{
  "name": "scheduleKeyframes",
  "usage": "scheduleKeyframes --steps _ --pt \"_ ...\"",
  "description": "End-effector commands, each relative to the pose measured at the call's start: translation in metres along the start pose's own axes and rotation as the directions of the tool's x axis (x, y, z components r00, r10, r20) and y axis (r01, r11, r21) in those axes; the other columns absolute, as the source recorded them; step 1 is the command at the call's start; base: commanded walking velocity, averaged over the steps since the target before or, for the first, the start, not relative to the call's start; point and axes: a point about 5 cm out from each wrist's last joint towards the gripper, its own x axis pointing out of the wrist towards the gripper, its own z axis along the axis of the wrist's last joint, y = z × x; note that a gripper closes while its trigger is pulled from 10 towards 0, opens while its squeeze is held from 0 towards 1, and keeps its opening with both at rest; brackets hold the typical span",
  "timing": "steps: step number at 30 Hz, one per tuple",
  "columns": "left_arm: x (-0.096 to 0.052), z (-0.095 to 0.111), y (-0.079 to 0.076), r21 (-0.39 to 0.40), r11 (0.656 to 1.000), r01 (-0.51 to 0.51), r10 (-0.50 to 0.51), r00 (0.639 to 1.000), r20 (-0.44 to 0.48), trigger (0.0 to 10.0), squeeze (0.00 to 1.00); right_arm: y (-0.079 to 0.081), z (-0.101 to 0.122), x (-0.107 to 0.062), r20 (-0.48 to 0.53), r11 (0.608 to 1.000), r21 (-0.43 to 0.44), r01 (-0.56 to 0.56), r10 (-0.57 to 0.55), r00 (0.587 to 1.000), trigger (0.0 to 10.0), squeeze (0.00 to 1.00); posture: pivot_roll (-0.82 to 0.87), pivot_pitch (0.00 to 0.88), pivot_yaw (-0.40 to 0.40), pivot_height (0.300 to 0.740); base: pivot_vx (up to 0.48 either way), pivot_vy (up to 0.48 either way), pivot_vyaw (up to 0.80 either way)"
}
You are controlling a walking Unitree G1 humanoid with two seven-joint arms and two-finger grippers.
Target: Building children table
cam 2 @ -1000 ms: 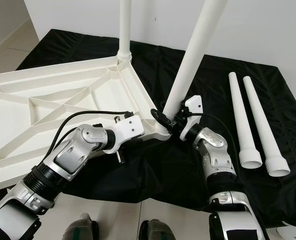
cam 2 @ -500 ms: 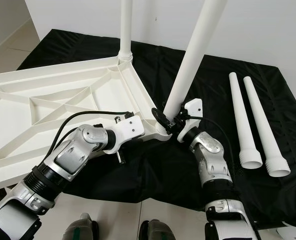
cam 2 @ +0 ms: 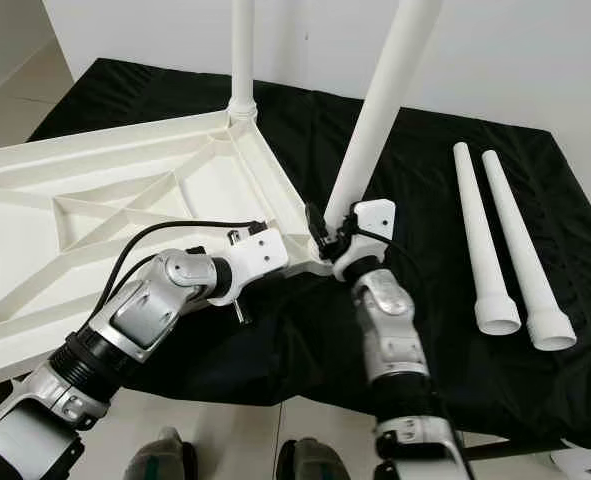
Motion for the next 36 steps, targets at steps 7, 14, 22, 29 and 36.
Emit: scheduleKeyframes --steps 7,14,22,29,36 --pt "0.004 0.01 -0.009 0.037 0.999 0.024 -0.025 0.999 0.044 10.0 0.0 0.011 -0.001 -0.002 -0.022 0.981 0.039 0.19 -0.189 0.982 10.0 0.0 -0.01 0.023 -0.085 0.74 0.0 0.0 0.0" --pt "0.003 0.009 -0.01 0.038 0.999 0.027 -0.028 0.999 0.04 10.0 0.0 0.018 -0.002 -0.003 -0.025 0.983 0.011 0.182 -0.182 0.983 10.0 0.0 -0.01 0.024 -0.085 0.74 0.0 0.0 0.0" --pt "0.003 0.008 -0.01 0.038 0.999 0.024 -0.026 0.999 0.038 10.0 0.0 0.015 0.002 -0.006 0.0 0.994 0.041 0.106 -0.106 0.994 10.0 1.0 -0.01 0.01 -0.088 0.74 0.0 0.0 0.0" --pt "0.004 0.008 -0.011 0.039 0.999 0.025 -0.027 0.999 0.037 10.0 0.0 -0.002 0.007 -0.011 0.015 0.998 -0.006 -0.058 0.058 0.998 10.0 0.0 -0.01 0.002 -0.088 0.74 0.0 0.0 0.0" --pt "0.003 0.007 -0.01 0.042 0.999 0.026 -0.027 0.999 0.034 10.0 0.0 -0.028 0.018 -0.016 0.008 0.967 -0.035 -0.251 0.252 0.968 10.0 0.0 -0.01 0.003 -0.08 0.74 0.0 0.0 0.0"
